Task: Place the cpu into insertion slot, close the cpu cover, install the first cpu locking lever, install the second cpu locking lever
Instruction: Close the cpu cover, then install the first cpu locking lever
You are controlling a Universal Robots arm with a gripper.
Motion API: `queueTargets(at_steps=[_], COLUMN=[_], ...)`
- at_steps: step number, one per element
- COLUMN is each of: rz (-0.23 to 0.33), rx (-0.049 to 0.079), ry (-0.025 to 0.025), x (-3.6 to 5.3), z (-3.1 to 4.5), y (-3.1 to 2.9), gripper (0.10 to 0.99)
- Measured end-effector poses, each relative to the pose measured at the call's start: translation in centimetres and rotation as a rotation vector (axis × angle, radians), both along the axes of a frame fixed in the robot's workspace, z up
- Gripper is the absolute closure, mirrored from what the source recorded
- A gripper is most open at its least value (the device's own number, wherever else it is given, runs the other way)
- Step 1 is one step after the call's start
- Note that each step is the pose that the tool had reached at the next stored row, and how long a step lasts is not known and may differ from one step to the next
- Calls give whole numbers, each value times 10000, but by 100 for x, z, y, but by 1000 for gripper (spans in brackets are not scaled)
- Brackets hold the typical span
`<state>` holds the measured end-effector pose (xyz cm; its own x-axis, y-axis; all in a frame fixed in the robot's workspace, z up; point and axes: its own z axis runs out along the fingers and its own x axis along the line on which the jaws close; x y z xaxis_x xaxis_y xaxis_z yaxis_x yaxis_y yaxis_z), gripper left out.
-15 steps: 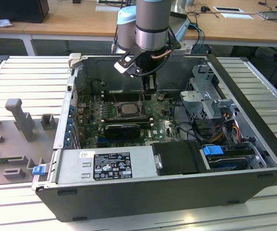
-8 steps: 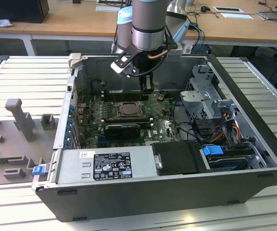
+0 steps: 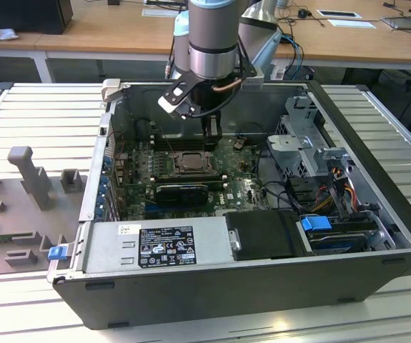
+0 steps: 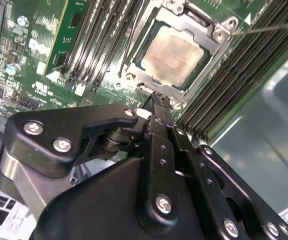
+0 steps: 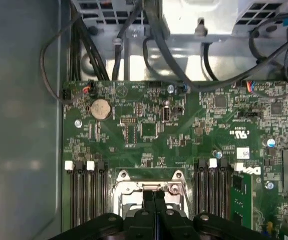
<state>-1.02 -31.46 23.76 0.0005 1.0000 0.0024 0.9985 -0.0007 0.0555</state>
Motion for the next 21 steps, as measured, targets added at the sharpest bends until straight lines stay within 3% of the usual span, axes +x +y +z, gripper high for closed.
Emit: queueTargets(at_steps=[6,12,21], rz=[94,191,209], rx=[26,27,27], ry=[-1,1,1], x=[-171,-280,-326], z=[-18,-23,-23], y=[-1,-1,-1], gripper=[980,980,980])
